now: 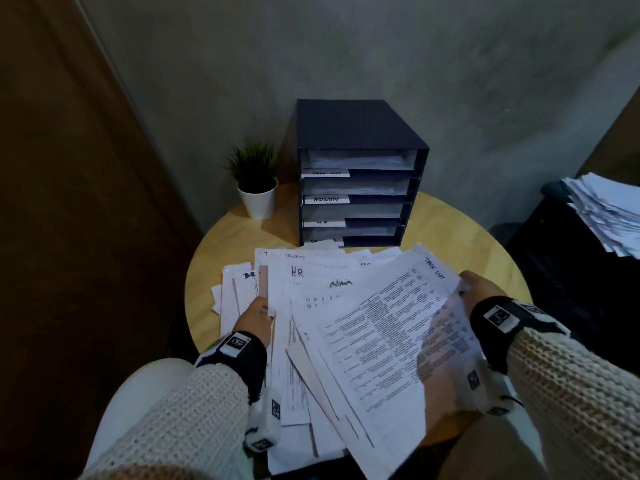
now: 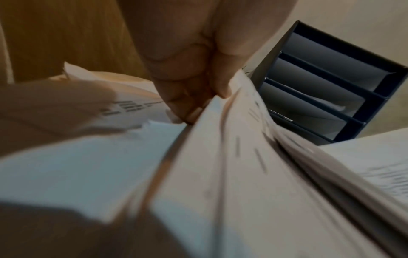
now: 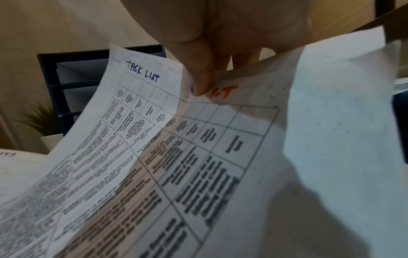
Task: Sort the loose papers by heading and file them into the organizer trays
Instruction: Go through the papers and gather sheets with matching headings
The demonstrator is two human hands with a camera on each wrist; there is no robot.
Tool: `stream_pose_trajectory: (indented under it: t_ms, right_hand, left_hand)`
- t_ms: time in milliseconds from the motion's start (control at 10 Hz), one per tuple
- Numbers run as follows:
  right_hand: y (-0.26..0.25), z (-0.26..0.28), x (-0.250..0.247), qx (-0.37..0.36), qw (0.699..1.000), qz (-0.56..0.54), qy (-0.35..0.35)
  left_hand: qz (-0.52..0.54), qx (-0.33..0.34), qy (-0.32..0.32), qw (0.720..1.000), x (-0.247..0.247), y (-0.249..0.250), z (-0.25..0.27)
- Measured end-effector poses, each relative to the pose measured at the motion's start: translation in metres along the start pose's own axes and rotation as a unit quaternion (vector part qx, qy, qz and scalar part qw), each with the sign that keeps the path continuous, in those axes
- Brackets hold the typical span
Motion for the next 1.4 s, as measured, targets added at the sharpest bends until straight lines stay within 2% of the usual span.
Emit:
stream_pose_trajectory:
  t_ms: [100, 300, 400, 600, 700, 800, 1000, 1100, 1200, 1300, 1400]
  right_hand:
    - [-0.012, -0.002, 0.006, -0.029, 0.999, 0.032, 0.004]
    - [-0.031, 0.006, 0.014, -0.038, 0.999, 0.028, 0.013]
    - [-0.038, 0.003, 0.023, -0.058, 0.998, 0.031, -0.005]
    - [-0.034, 0.0, 0.022, -0.046, 0.997, 0.039, 0.04]
    - [-0.031, -0.002, 0.028, -0.024, 0.999, 0.039, 0.025]
    - [-0.038, 0.004, 0.03, -0.041, 0.997, 0.068, 0.019]
    - [-0.061, 0.014, 0.041, -0.108, 0.992, 0.064, 0.005]
    - [-0.07, 0.024, 0.038, -0.116, 0.991, 0.065, 0.021]
    - [-0.08, 0.025, 0.036, -0.129, 0.988, 0.082, 0.025]
    - [-0.091, 0.026, 0.036, -0.154, 0.986, 0.058, 0.01]
    - [-0.11, 0.035, 0.028, -0.203, 0.979, 0.017, 0.031]
  left_hand:
    - [-0.118, 0.025, -0.014, 0.993, 0.01, 0.009, -0.001]
    - [-0.116, 0.037, -0.065, 0.99, 0.038, 0.021, 0.012]
    - [-0.126, 0.039, -0.07, 0.989, 0.043, 0.025, 0.019]
    - [-0.156, 0.038, -0.033, 0.987, 0.04, 0.027, 0.019]
    - [-0.132, 0.038, -0.039, 0.99, 0.045, 0.024, 0.018]
    - [-0.141, 0.031, -0.049, 0.988, 0.055, 0.025, 0.022]
    - [-0.142, -0.002, -0.028, 0.99, 0.067, 0.024, 0.025]
    - [-0.092, 0.0, 0.02, 0.996, 0.056, 0.028, 0.03]
    - [-0.163, 0.038, 0.072, 0.983, 0.042, 0.048, 0.037]
    - [-0.117, 0.085, -0.008, 0.989, 0.051, 0.065, 0.037]
    - [-0.069, 0.074, -0.078, 0.992, 0.062, 0.066, 0.035]
Point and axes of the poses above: each hand's wrist, its own z-axis away from the middle knuckle, its own x-axis out of the palm, y = z × x, the point moved 9 cm from there along -z, towards the middle knuckle, and after that the axes turned 11 degrees about -y, right-handed, at the moved point
